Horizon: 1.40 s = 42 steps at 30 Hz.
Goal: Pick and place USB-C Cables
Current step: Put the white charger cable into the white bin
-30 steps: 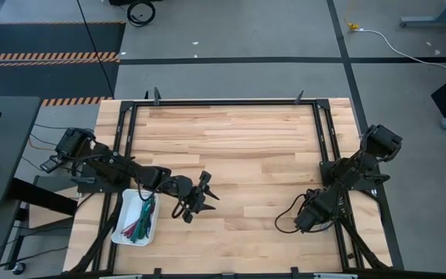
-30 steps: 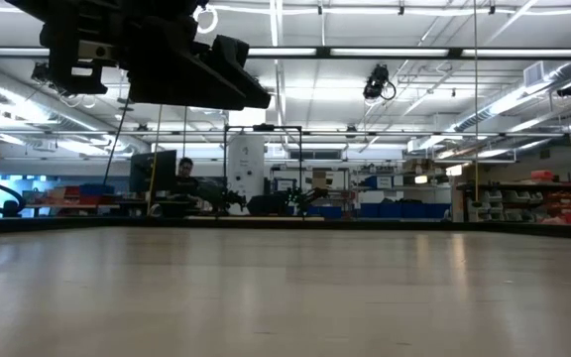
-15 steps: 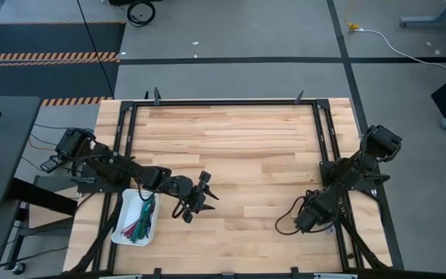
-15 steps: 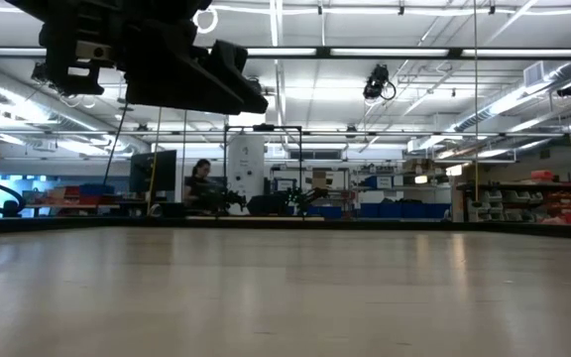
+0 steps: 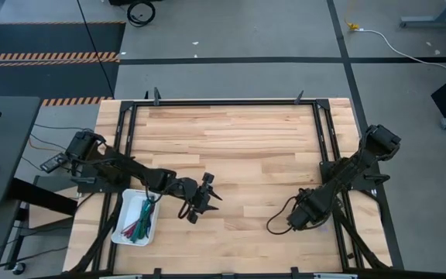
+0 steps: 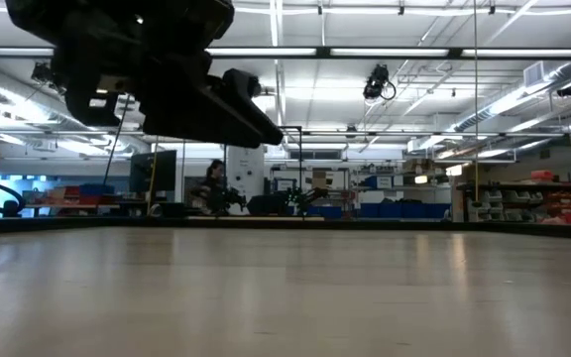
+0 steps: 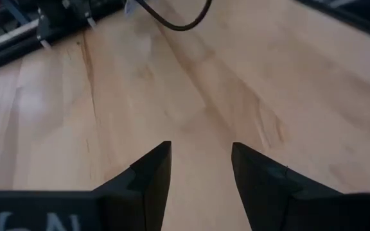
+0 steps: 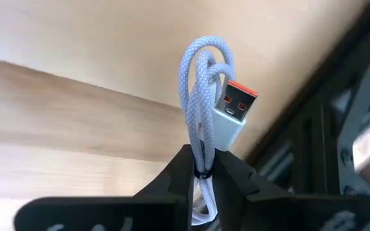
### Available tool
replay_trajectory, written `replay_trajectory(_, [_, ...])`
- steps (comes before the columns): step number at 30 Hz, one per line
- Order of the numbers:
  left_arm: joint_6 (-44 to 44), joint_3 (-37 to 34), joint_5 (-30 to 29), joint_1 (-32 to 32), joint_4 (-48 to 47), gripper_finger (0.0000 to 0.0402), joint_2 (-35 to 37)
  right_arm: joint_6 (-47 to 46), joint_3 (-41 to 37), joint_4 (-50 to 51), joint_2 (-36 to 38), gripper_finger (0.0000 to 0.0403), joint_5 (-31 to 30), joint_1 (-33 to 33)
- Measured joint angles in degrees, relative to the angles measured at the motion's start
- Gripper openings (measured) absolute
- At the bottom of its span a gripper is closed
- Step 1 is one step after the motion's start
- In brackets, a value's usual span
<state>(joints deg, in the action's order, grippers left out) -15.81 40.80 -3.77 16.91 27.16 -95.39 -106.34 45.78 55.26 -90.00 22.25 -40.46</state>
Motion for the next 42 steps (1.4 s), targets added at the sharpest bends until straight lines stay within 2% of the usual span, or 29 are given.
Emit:
replay_trajectory(4, [0.4, 0.0, 0.0, 0.4, 2.3, 0.0172, 0.0, 5.3, 5.5, 0.4, 0.0, 0.0044, -12.0, 2.3])
replay_trajectory(10, [2.5, 0.0, 0.0, 0.7, 3.1, 0.0172, 0.0, 17.7, 15.1, -0.3, 0.0, 0.0044, -36.7, 4.2])
replay_trajectory(13, [4.8, 0.0, -0.7, 0.7, 3.2, 0.0172, 0.0, 30.8, 18.8, -4.4, 0.0, 0.0044, -48.5, 4.3])
replay_trajectory(16, [7.5, 0.0, -1.7, 0.7, 3.6, 0.0172, 0.0, 48.5, 20.6, -12.0, 0.0, 0.0044, -55.4, 4.3])
replay_trajectory(19, [12.7, 0.0, -1.8, 0.7, 6.5, 0.0172, 0.0, 64.5, 20.7, -19.9, 0.0, 0.0044, -58.8, 4.5])
replay_trajectory(22, [17.8, 0.0, -1.7, 0.5, 10.6, 0.0172, 0.2, 73.2, 20.7, -23.8, 0.0, 0.0044, -59.9, 5.0])
replay_trajectory(32, [20.7, 0.0, -0.4, 1.1, 33.2, 0.0172, 1.1, 80.0, 18.2, -24.5, 0.1, 0.0044, -59.9, 6.1])
replay_trajectory(37, [20.7, 0.0, -0.6, 1.0, 29.7, 0.0172, 1.0, 83.6, 18.0, -28.6, 0.1, 0.0044, -61.8, 7.1])
replay_trajectory(42, [20.7, 0.0, -5.4, 1.4, 28.7, 0.0172, 1.0, 92.4, 18.0, -37.8, 0.1, 0.0044, -60.6, 7.9])
